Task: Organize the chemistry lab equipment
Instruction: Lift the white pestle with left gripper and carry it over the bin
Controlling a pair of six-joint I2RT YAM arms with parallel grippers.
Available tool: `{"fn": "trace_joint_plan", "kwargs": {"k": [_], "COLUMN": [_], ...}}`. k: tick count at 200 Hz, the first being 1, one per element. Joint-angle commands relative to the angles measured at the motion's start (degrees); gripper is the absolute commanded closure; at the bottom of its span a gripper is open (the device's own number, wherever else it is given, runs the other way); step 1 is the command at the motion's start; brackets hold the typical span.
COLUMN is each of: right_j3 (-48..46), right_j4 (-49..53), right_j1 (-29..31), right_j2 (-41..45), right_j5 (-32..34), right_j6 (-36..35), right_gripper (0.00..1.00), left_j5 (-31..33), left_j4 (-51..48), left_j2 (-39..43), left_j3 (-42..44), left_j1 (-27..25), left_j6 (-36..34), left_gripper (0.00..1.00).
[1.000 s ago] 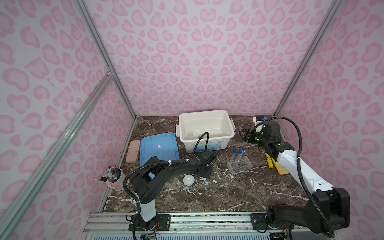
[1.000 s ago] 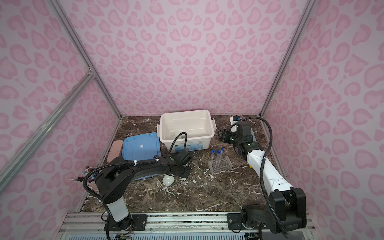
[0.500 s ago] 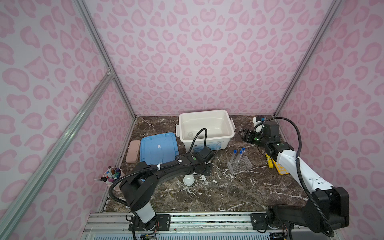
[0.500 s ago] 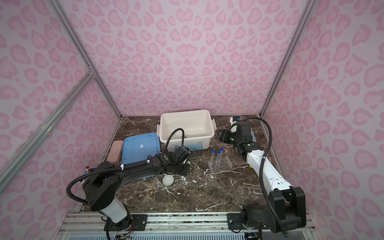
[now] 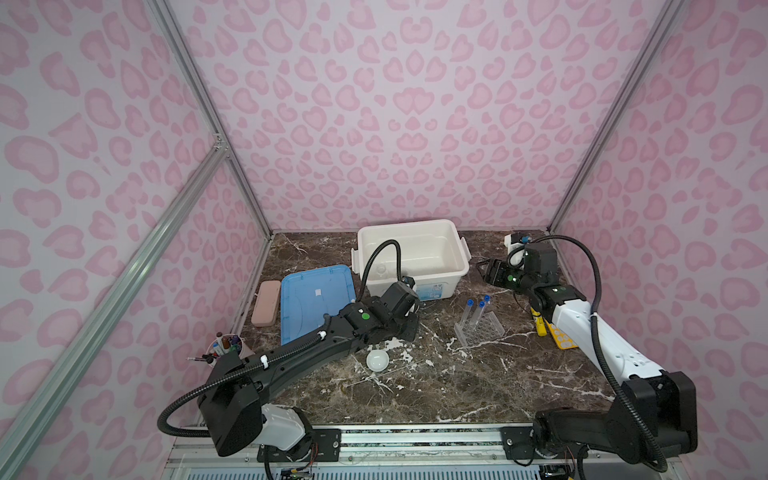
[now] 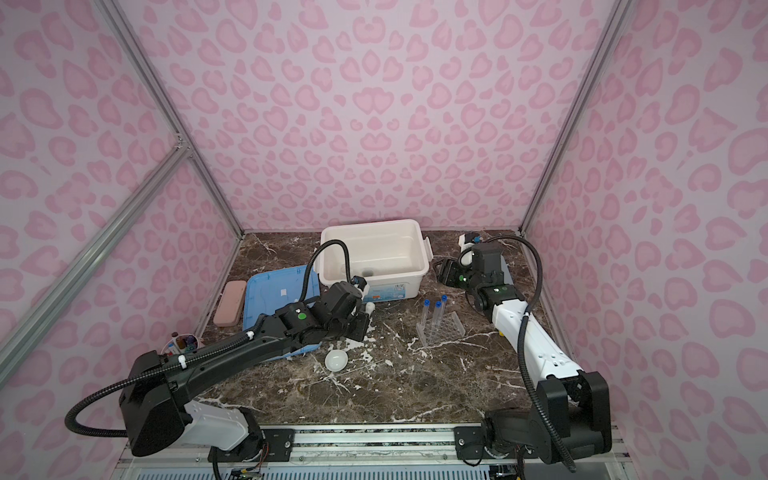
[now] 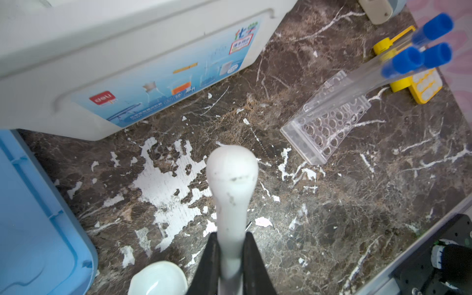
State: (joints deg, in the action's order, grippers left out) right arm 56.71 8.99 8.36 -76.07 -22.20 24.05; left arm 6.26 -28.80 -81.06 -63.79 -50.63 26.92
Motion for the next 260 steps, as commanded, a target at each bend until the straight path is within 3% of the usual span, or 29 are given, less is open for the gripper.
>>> {"fn": "trace_joint_plan", "kwargs": {"k": [1, 57, 120, 260], "right_j3": [-0.5, -0.9, -1.4, -0.4], "right_j4": [-2.1, -2.9, -3.4, -1.9], "right_j1": [0.2, 0.8, 1.5, 1.7], "right_j2": [-0.1, -0.2, -0.4, -0.1], "right_j5": [-0.7, -1.1, -1.3, -0.5], "right_j6": [0.6, 1.1, 1.3, 0.6], "right_gripper": [0.34, 0.34, 0.34, 0.33], "left_j5": [2.9, 3.7, -0.4, -13.3], "left_j4": [-0.2, 0.5, 3.4, 1.0], "left_j2": [1.7, 0.8, -1.4, -22.3], "left_j3": [-2.0, -7.0, -11.0, -30.7], "left_j1": [0.2, 2.8, 9.0, 17.2], "left_j6": [-1.2, -4.4, -7.4, -11.9], "left_gripper": [0.97, 0.97, 0.96, 0.96]}}
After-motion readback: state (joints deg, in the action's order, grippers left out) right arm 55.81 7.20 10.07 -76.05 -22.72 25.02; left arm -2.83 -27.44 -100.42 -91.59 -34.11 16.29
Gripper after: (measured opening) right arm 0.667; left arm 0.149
